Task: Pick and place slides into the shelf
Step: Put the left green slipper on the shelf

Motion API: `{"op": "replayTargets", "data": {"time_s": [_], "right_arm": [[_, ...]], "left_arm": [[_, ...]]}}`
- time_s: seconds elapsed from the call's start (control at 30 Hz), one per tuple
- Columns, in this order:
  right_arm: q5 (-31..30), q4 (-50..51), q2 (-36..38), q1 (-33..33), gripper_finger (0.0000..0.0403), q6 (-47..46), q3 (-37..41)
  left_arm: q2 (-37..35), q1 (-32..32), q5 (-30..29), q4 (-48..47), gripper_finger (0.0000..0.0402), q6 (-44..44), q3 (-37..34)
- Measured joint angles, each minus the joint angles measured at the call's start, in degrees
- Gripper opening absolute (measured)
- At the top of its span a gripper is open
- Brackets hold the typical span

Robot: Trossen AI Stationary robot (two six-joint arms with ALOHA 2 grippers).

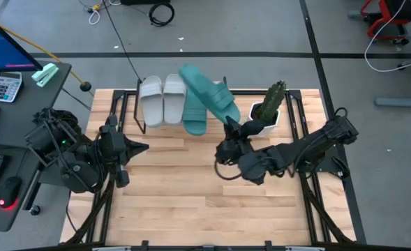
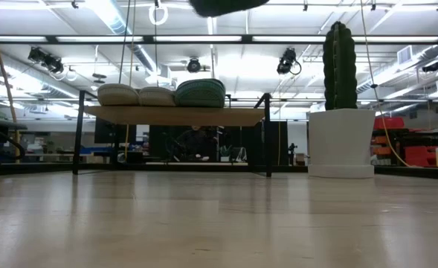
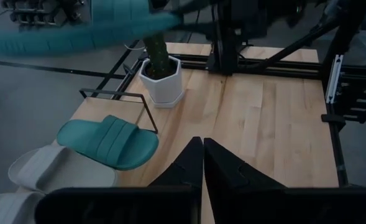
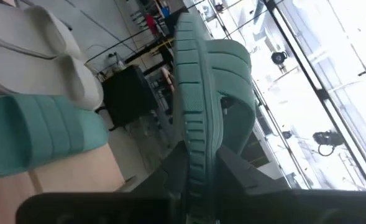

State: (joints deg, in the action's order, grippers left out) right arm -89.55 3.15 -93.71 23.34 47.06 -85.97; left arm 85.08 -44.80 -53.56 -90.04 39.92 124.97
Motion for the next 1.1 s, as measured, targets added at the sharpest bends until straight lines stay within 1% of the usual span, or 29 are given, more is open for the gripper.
{"op": "replayTargets", "data": {"time_s": [0.1,0.2,0.33,0.57,0.7,0.9,1.0,1.1], "right_arm": [[-0.03,0.13,-1.33,-0.73,0.0051,-2.74,0.04],[-0.36,0.15,-1.81,-1.7,0.0051,-5.11,0.04],[-0.56,0.62,-1.82,-2.92,0.005,-6.17,0.04],[-0.43,2.27,-1.35,-5.72,0.005,-7.73,0.04],[-0.45,3.29,-1.33,-7.25,0.005,-8.45,0.04],[-0.37,6.53,-1.31,-8.71,0.0048,-8.27,0.04],[-0.37,10.22,-1.31,-8.98,0.0048,-11.16,0.04],[-0.35,16.25,-1.31,-9.1,0.0048,-16.67,0.04]], "left_arm": [[0.02,0.0,0.0,0.0,0.0022,-0.01,0.0],[0.02,-0.03,0.0,0.03,0.0013,0.09,-0.15],[0.07,-0.08,0.28,0.03,0.0004,1.35,-1.47],[0.04,-0.07,0.48,-0.02,0.0025,1.8,-5.49],[0.05,-0.07,0.48,-0.03,0.0021,3.02,-7.39],[0.07,-0.07,0.46,0.11,0.0004,3.42,-8.2],[0.04,-0.04,0.38,0.11,0.0009,4.25,-8.2],[0.04,-0.04,-0.32,0.15,0.0019,4.64,-8.2]]}}
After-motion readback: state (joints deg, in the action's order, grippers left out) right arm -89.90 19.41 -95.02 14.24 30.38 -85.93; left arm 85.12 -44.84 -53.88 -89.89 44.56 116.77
